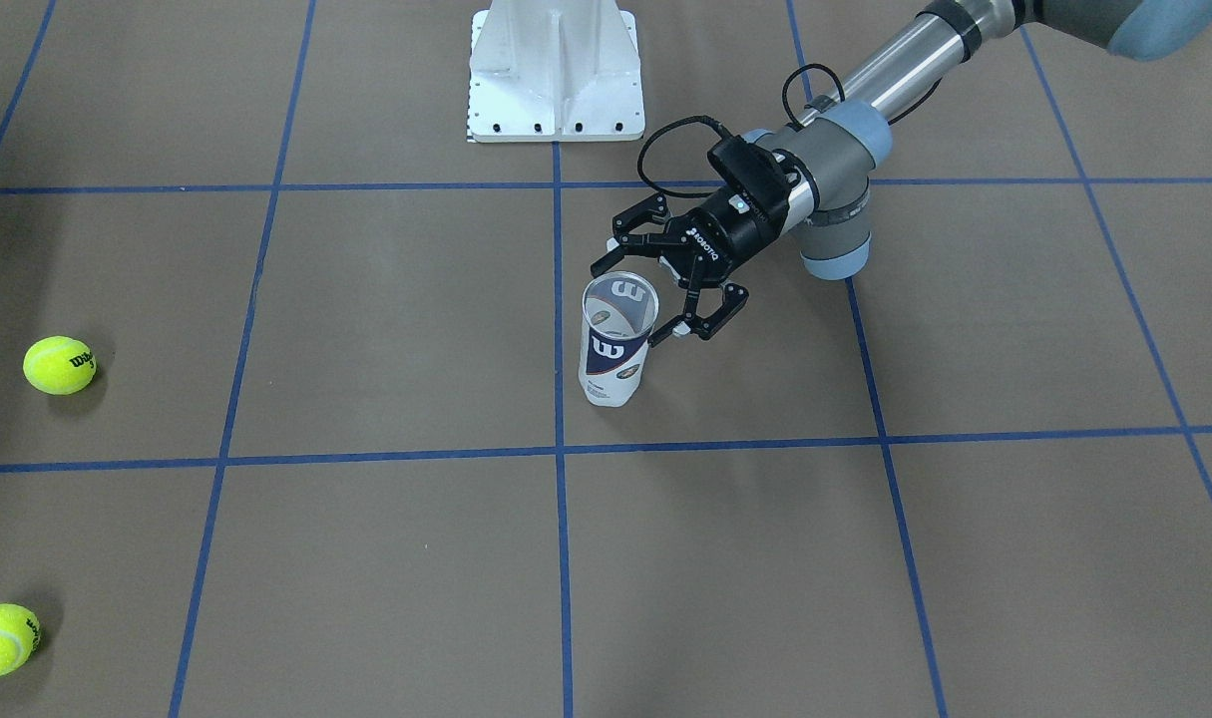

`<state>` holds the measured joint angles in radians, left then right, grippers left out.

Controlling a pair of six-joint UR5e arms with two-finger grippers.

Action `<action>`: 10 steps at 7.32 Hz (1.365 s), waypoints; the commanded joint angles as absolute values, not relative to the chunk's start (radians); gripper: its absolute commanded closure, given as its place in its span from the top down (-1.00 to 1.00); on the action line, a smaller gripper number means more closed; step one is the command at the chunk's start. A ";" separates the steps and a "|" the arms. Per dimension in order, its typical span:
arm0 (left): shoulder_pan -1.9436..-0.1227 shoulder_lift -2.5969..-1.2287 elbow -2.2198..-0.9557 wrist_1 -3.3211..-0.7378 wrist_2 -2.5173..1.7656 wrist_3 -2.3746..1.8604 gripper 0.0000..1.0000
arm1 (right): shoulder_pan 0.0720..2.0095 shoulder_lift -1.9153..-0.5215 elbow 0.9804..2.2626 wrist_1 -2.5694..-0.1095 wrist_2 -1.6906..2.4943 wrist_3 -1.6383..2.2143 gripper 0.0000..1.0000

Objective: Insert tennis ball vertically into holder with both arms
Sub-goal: 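Set the upright can on the table, open the left gripper and withdraw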

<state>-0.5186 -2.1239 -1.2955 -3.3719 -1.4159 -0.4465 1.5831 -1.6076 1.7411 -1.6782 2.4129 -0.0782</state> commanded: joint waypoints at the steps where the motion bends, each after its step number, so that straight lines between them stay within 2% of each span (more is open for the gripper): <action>1: -0.518 -2.126 -1.296 -3.372 -1.416 -0.448 0.98 | 1.583 -1.608 1.738 -1.678 2.413 -0.078 0.98; 6: -0.551 -2.114 -1.405 -3.364 -1.417 -0.459 0.98 | 1.583 -1.608 1.743 -1.678 2.411 -0.078 0.98; 10: -0.647 -1.901 -1.528 -3.330 -1.428 -0.514 0.97 | 1.583 -1.598 1.764 -1.680 2.399 -0.068 0.98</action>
